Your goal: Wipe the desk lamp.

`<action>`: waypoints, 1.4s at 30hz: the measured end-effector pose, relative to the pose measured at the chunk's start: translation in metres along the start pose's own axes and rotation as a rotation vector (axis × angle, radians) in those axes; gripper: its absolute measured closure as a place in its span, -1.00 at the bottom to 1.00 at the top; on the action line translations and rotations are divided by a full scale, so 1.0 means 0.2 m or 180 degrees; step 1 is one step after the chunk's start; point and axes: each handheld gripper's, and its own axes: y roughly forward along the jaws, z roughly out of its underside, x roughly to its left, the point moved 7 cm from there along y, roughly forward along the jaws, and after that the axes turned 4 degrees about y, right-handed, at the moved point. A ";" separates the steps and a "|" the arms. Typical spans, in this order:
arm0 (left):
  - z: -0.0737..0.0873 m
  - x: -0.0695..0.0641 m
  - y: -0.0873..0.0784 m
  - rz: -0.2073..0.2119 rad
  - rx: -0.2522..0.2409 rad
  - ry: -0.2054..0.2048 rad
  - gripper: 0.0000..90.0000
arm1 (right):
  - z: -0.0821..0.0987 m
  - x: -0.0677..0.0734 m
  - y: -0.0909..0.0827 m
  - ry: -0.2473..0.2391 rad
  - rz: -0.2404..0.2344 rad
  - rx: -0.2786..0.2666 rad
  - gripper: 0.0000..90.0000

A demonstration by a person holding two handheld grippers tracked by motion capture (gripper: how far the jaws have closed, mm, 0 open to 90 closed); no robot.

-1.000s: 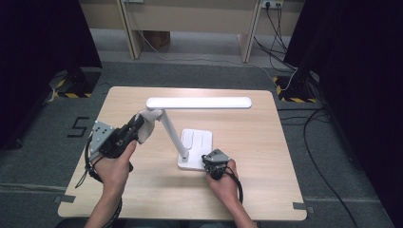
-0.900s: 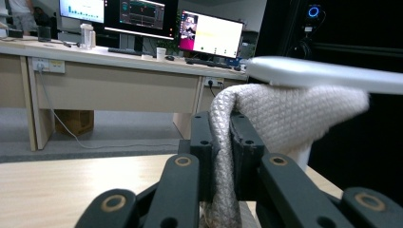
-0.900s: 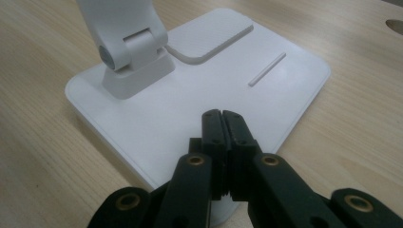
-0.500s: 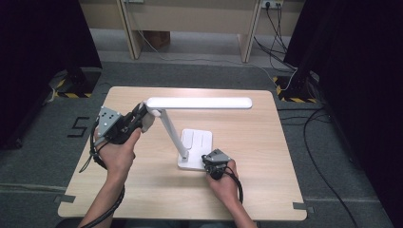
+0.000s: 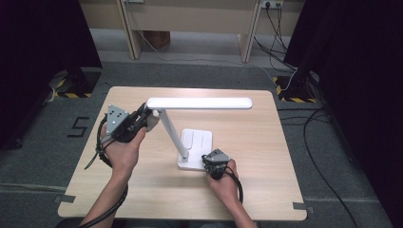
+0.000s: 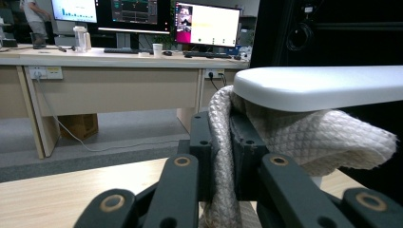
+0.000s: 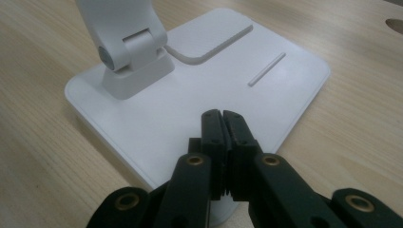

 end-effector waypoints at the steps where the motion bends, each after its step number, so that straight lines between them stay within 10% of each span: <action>1: 0.00 0.00 0.00 0.0000 0.0000 0.0004 0.80 | 0.00 0.00 0.00 0.0000 -0.0001 0.0000 0.97; 42: 0.09 -0.05 -0.01 0.0067 0.0060 0.0095 0.80 | 0.00 0.00 0.00 -0.0013 0.0004 0.0002 0.97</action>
